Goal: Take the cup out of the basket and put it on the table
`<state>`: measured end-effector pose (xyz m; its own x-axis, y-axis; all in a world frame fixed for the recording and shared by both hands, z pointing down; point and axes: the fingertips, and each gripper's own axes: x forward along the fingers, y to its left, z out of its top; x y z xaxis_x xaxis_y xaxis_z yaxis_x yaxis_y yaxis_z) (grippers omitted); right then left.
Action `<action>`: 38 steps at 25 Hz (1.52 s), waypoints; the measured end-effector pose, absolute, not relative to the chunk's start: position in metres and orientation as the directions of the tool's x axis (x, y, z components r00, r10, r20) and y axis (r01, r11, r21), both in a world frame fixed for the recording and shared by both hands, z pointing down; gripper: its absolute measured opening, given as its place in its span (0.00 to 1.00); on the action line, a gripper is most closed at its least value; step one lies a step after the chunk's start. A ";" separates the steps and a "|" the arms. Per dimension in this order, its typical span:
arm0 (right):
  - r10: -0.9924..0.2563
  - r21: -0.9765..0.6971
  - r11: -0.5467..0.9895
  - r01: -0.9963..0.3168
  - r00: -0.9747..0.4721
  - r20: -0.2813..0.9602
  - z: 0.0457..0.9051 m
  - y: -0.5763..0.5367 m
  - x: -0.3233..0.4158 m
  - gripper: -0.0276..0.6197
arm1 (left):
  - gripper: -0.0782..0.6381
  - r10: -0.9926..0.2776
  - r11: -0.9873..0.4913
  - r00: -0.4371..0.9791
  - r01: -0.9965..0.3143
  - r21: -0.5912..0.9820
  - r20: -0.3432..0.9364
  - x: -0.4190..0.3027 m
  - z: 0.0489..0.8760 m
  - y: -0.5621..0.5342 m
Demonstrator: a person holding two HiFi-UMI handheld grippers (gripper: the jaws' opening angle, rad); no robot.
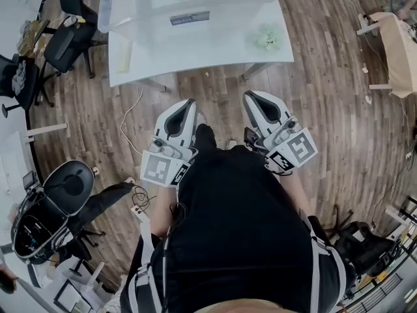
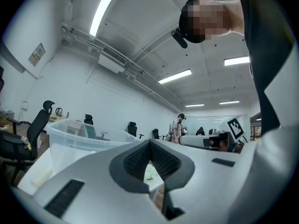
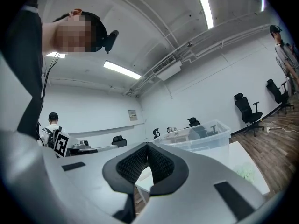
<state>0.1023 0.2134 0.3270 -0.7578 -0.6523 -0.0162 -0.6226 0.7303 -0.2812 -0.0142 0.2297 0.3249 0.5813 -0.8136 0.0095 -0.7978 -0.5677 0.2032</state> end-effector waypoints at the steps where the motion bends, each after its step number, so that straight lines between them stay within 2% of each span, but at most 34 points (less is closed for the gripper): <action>1: -0.657 -0.277 0.728 -0.627 -0.754 -0.020 0.323 0.203 0.094 0.07 | 0.13 -0.815 -0.568 0.580 -0.802 0.182 0.012 -0.022 0.321 0.217; 6: -0.678 -0.277 0.710 -0.647 -0.734 -0.024 0.317 0.162 0.053 0.07 | 0.13 -0.823 -0.562 0.563 -0.826 0.025 0.078 -0.060 0.325 0.179; 11: -0.696 -0.270 0.693 -0.669 -0.718 -0.007 0.319 0.133 0.021 0.07 | 0.13 -0.793 -0.597 0.602 -0.798 0.085 0.092 -0.089 0.331 0.154; 16: -0.713 -0.284 0.671 -0.685 -0.701 0.007 0.320 0.112 0.012 0.07 | 0.13 -0.775 -0.620 0.624 -0.782 0.072 0.101 -0.100 0.334 0.135; 27: -0.695 -0.292 0.690 -0.663 -0.719 -0.010 0.324 0.033 0.003 0.07 | 0.13 -0.800 -0.583 0.594 -0.803 0.125 0.079 -0.116 0.337 0.065; 38: -0.668 -0.295 0.721 -0.628 -0.742 -0.054 0.310 -0.091 0.043 0.07 | 0.13 -0.806 -0.578 0.590 -0.802 0.151 0.051 -0.080 0.318 -0.060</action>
<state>0.0426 -0.0910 0.3101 -0.7419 -0.6683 -0.0540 -0.6276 0.7205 -0.2949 -0.0799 -0.0600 0.3181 0.5900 -0.8058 0.0514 -0.8021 -0.5777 0.1513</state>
